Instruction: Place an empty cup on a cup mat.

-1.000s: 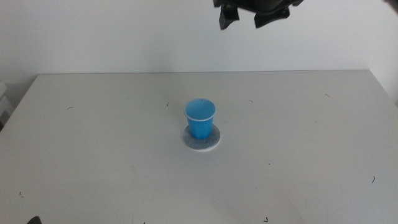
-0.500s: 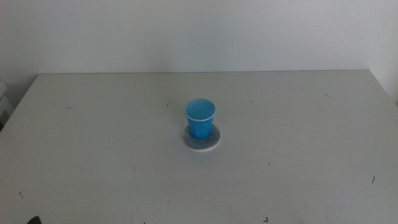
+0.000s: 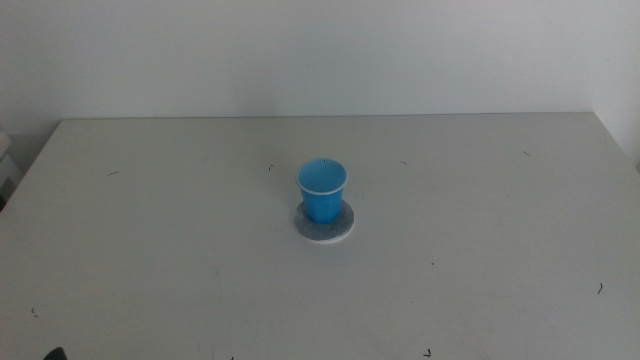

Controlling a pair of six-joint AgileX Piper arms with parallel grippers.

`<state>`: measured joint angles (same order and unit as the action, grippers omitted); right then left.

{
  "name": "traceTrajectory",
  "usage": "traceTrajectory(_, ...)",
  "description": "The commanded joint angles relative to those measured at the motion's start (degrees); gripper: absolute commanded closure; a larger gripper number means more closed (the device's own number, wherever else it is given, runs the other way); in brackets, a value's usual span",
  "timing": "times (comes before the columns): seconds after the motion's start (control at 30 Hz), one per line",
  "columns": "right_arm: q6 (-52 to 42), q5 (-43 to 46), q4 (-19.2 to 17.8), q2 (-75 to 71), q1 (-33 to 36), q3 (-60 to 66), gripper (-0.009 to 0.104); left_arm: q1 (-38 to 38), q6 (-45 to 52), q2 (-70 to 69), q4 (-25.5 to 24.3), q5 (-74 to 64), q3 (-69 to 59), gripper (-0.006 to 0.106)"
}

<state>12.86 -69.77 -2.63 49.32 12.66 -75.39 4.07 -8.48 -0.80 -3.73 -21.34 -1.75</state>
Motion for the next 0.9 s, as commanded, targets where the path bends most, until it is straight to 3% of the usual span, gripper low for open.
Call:
traceTrajectory(0.0,-0.20,5.59,-2.36,-6.63,-0.40,5.33,0.036,-0.06,-0.62,-0.24,-0.02,3.84,0.34,-0.005)
traceTrajectory(0.27,-0.70,13.92,-3.34,-26.85,-0.40,28.15,0.036,-0.06,-0.62,-0.24,-0.02,3.84,0.34,-0.005)
traceTrajectory(0.53,-1.73,33.10,-4.12,-45.58,-0.40,49.12,0.035,-0.06,-0.62,-0.24,-0.02,3.84,0.34,-0.005)
traceTrajectory(0.67,-1.73,44.40,-5.90,-51.49,-0.40,56.65,0.027,-0.06,-0.62,-0.24,-0.02,3.84,0.34,-0.005)
traceTrajectory(0.87,-1.67,52.62,-6.31,-51.43,-0.40,63.16,0.011,-0.06,-0.62,-0.17,-0.02,3.84,0.34,-0.005)
